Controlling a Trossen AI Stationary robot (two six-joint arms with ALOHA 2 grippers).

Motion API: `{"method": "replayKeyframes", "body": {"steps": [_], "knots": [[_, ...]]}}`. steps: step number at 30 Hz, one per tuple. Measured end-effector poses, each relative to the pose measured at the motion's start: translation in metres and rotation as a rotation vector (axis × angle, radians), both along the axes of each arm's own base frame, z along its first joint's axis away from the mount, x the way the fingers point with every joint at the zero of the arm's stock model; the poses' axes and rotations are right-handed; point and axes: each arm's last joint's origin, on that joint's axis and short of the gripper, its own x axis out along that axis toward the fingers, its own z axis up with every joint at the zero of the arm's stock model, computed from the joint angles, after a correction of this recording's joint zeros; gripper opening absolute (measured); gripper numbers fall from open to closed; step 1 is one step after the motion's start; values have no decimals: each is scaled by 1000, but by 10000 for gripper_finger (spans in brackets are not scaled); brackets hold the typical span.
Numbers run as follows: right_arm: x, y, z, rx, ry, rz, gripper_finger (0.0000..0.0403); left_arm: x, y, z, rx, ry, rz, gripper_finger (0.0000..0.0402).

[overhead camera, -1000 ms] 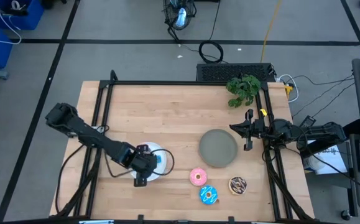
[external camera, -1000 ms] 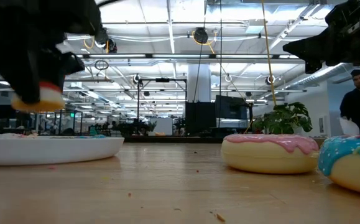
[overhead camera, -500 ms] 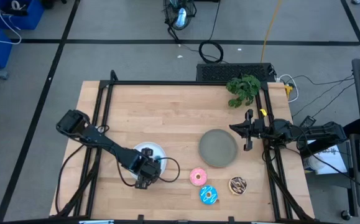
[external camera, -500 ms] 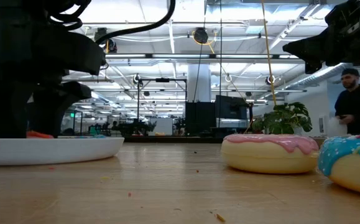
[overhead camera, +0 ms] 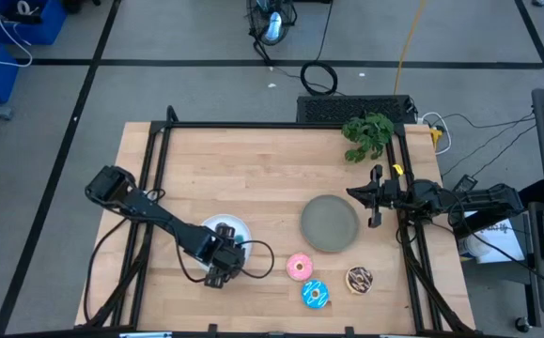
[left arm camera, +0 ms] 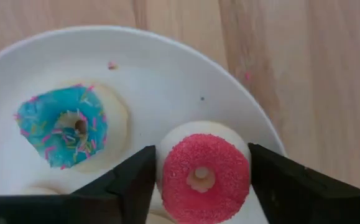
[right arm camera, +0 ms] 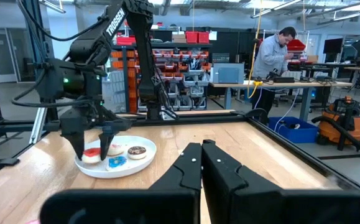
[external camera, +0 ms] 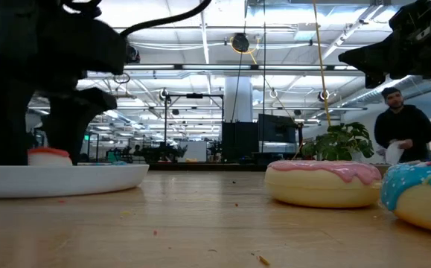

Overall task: Pick & Place donuts
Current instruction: Put the small orange donut on the white plate, then put the big black donut on the gray plate

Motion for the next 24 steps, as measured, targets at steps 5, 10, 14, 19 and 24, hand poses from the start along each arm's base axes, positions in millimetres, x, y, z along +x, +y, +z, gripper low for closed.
{"method": "replayKeyframes", "body": {"steps": [5, 10, 14, 19, 24], "knots": [[0, 0, 0, 0, 0, 0, 0, 7, -2, 20, 39, 7, 10, 310], [0, 0, 0, -1, 1, 0, 0, 13, -4, 44, 71, 14, -8, 348], [0, 0, 0, -2, 1, 0, 0, 17, -6, 69, 72, 31, 5, 344], [0, 0, 0, -3, 1, 0, 0, 17, -10, 112, 16, 87, 90, 295], [0, 0, 0, -3, 2, 0, 0, -8, -16, 157, 116, 149, 37, 185]]}}
